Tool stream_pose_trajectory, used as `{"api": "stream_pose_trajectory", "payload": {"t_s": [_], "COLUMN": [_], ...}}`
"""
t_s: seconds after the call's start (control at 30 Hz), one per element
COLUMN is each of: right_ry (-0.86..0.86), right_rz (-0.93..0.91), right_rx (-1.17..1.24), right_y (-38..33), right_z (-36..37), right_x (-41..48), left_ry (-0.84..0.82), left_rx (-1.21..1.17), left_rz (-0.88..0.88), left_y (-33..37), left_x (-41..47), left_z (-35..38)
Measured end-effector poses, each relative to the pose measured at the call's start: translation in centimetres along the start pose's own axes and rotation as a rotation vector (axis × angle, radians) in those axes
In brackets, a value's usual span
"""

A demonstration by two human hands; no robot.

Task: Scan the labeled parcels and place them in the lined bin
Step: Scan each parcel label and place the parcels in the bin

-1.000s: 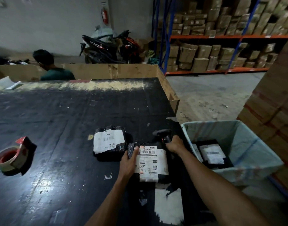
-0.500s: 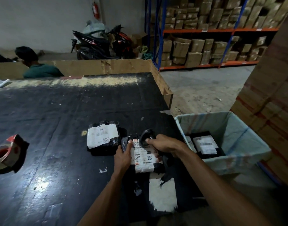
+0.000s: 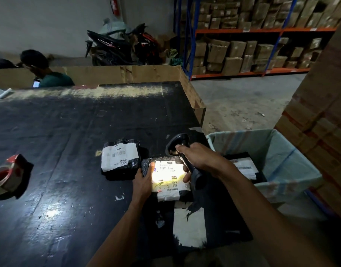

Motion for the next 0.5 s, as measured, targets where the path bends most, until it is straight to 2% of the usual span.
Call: {"api": "stream_pose_trajectory", "payload": {"t_s": [0.4, 0.5], "right_ry": [-0.003, 0.006], "right_rz": [-0.048, -0.045], "right_rx": [-0.037, 0.056], "right_y": [2.0, 3.1], "right_z": [-0.1, -0.6], "right_x": [4.7, 7.2], "left_ry": [0.046, 0.027], "left_rx": [-0.04, -0.039], "left_rz": [0.064, 0.059], "left_y": [2.7, 2.5], "left_x": [-1.7, -1.4], "left_z": [-0.5, -0.3]}}
Point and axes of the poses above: each hand's wrist, its own x-axis towards the middle knuckle, its own z-axis out of the palm, y = z × x, the point moved 8 cm from there along x, towards the middle knuckle, and after that the axes turned 7 degrees about y, right-handed, at the moved point
